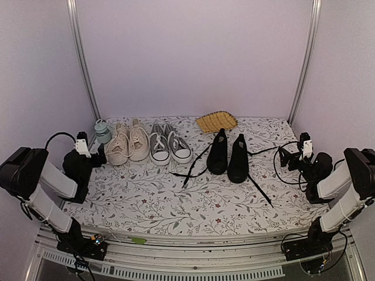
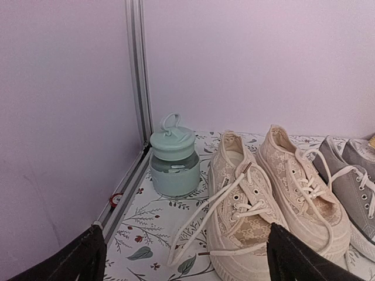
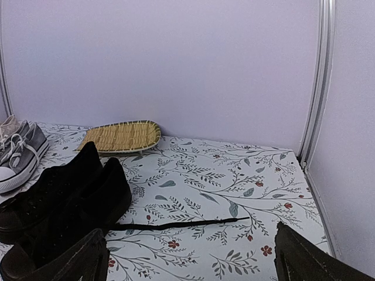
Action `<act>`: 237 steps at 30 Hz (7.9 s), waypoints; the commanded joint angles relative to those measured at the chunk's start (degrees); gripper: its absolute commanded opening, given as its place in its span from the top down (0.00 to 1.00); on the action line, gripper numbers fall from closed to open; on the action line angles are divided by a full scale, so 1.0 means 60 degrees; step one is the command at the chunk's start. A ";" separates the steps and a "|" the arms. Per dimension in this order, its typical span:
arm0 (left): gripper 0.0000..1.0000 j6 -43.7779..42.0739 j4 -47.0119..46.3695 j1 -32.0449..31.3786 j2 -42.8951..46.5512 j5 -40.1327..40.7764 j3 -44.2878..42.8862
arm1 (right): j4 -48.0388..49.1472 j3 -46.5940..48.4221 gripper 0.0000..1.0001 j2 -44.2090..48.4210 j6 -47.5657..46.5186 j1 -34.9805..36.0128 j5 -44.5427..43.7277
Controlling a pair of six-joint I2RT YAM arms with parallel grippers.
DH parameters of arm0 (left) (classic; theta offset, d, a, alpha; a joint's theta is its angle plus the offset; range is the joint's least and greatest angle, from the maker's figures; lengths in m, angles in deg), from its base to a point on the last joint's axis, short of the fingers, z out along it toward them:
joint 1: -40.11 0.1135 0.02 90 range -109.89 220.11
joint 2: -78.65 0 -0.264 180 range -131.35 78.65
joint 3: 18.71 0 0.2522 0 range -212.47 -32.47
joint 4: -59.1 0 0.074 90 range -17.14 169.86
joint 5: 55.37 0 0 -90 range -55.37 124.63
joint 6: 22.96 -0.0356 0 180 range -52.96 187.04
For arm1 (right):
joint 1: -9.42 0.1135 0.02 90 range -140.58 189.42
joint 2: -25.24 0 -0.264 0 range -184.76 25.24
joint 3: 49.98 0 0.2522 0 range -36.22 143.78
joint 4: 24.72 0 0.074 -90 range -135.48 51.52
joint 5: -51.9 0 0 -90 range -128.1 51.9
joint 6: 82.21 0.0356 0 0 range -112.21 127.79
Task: Tie the shoes
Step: Pick up the shoe from the center of the board, then place the shoe at the center of the board, then pick up the shoelace from the center of the board, then pass from the left arm to the right, then pick up the shoelace from the center of the board.
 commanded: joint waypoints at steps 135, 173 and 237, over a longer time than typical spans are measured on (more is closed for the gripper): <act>0.08 -0.0461 0.7525 -0.7775 0.4838 -0.2582 -0.2635 | -2.1744 0.7875 0.94 -0.2612 0.2786 0.7598 -0.1629; 0.43 -0.4728 0.5206 -1.0036 0.0039 -0.4305 -0.4827 | -1.5706 0.8066 1.00 0.1007 0.3083 0.8282 0.5049; 1.00 0.0959 0.2079 -0.9764 0.0163 -0.3626 -0.3397 | -1.4471 0.7688 1.00 0.0493 0.1729 0.7582 0.3450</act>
